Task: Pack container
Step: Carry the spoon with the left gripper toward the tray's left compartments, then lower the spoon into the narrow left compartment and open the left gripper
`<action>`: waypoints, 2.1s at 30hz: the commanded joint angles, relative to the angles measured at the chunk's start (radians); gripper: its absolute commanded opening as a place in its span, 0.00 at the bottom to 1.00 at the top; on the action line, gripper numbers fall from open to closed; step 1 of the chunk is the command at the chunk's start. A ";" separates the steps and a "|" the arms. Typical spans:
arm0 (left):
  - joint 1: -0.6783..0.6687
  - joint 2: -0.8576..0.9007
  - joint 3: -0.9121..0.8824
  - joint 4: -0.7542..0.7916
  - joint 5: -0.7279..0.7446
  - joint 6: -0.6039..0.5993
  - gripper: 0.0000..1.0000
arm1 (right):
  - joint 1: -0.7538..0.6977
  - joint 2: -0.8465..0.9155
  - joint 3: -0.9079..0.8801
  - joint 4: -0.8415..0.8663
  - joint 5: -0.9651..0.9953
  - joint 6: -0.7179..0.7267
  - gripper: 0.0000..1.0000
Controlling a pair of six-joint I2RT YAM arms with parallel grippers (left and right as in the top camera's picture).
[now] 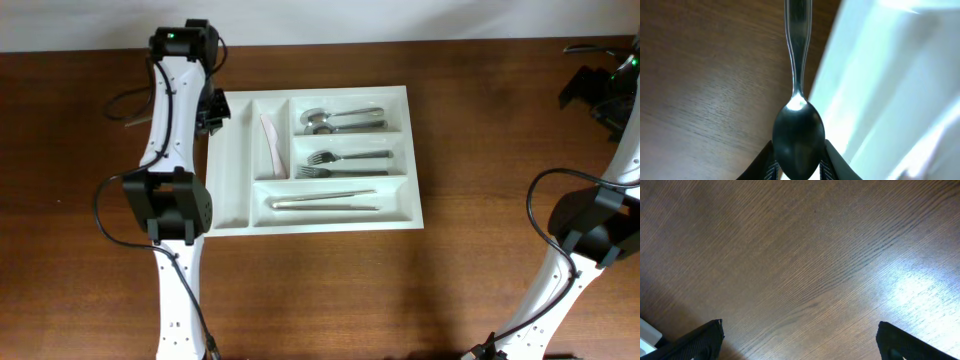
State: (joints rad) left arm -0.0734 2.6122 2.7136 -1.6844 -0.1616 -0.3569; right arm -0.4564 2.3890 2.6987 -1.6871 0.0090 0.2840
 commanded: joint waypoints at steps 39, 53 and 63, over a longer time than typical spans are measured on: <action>-0.160 -0.092 -0.158 -0.003 0.113 0.142 0.02 | 0.005 -0.028 0.015 0.000 -0.001 -0.003 0.99; -0.123 -0.092 -0.163 -0.003 0.110 0.126 0.02 | 0.005 -0.028 0.015 0.000 -0.001 -0.003 0.99; -0.101 -0.092 -0.204 -0.001 0.090 0.127 0.02 | 0.005 -0.028 0.015 0.000 -0.001 -0.003 0.99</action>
State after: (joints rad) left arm -0.1886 2.5504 2.5473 -1.6855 -0.0574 -0.2276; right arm -0.4564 2.3890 2.6987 -1.6875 0.0086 0.2832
